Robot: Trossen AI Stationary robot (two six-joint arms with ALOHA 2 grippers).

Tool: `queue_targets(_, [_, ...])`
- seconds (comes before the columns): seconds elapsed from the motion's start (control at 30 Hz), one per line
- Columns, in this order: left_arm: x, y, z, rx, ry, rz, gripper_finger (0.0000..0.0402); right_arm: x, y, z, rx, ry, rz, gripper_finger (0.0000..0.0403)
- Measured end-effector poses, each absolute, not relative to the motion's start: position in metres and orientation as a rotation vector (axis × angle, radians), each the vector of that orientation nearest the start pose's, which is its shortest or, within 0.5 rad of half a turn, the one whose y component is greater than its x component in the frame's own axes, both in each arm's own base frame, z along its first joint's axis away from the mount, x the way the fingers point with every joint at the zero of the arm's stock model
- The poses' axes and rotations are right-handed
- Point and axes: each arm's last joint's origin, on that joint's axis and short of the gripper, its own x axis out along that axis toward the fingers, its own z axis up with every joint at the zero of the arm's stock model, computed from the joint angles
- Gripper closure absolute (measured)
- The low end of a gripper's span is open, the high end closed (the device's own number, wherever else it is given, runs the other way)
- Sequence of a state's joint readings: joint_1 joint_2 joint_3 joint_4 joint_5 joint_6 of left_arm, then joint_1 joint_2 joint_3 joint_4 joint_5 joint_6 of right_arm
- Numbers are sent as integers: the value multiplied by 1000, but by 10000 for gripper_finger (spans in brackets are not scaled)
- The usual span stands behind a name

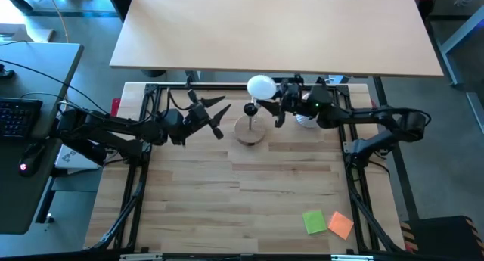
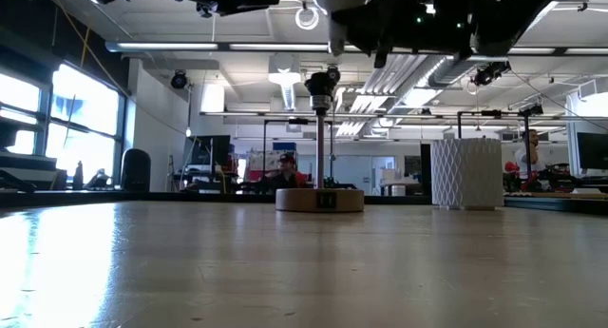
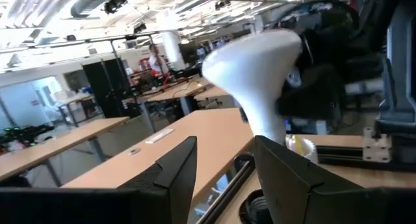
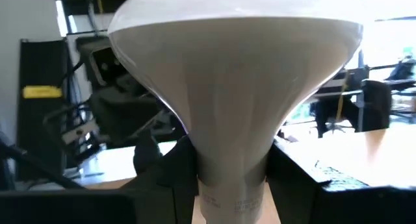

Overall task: Screw lightbulb
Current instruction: Insert the lightbulb into the lamp

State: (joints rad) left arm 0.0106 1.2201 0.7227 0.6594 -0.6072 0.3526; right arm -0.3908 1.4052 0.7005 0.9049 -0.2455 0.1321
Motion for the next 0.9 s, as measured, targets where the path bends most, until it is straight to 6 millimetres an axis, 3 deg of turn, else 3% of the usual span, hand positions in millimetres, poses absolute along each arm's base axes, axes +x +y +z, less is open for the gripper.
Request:
queue_targets(0.4, [264,24,301,249,-60,613,252,306,-115,245,86,-209,-120,256])
queue_targets(0.9, [265,22,297,251,-21,598,253,307,-116,244,67,-213,-132,257])
